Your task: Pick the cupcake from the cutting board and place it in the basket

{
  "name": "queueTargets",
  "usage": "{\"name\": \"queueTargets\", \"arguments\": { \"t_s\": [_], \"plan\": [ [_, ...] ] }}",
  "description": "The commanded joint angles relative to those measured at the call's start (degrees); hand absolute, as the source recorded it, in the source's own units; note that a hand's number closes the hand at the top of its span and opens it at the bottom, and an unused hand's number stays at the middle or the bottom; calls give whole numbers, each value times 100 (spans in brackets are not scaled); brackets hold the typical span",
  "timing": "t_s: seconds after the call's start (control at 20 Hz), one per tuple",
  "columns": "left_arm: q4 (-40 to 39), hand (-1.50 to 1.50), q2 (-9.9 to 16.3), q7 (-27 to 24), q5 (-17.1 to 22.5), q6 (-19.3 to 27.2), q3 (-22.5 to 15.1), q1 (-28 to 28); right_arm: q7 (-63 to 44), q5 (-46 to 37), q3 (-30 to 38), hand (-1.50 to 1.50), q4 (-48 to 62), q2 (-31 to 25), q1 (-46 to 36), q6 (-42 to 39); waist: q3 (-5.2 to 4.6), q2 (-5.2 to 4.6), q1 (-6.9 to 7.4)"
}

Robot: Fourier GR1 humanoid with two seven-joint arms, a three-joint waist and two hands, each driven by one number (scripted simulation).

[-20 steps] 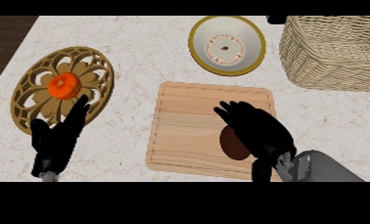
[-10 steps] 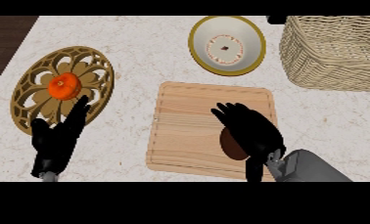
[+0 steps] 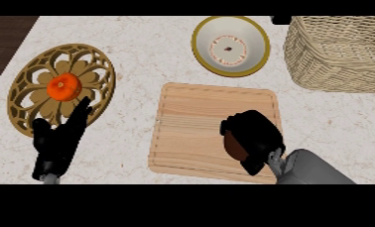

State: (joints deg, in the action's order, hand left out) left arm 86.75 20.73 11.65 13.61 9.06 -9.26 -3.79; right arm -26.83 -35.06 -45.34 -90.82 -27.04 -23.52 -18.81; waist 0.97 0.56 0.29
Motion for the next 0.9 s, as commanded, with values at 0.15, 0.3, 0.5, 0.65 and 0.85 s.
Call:
{"name": "queueTargets", "arguments": {
  "t_s": [0.15, 0.3, 0.5, 0.65, 0.85],
  "plan": [
    [-460, 0, -57, 232, 62, -190, -74, -428, 414, -552, -153, 150, 99, -75, -53, 164, -98, -60, -6],
    [-694, 0, -124, 176, -54, -81, -25, -313, 682, -599, -93, 150, 224, -173, -26, 241, -98, -74, -33],
    [-477, 0, -163, 148, -131, -47, -96, -463, -726, -645, 338, 150, 219, 337, 225, 342, -102, -48, -81],
    [-384, 0, -18, 323, 17, -146, 96, -359, -1301, -738, 567, 150, 221, 406, 507, 539, -99, -47, -109],
    [-309, 0, -165, 286, -74, -91, -44, -611, -1602, -1138, 687, 150, -41, 548, 355, 830, -97, -44, -51]
  ]
}}
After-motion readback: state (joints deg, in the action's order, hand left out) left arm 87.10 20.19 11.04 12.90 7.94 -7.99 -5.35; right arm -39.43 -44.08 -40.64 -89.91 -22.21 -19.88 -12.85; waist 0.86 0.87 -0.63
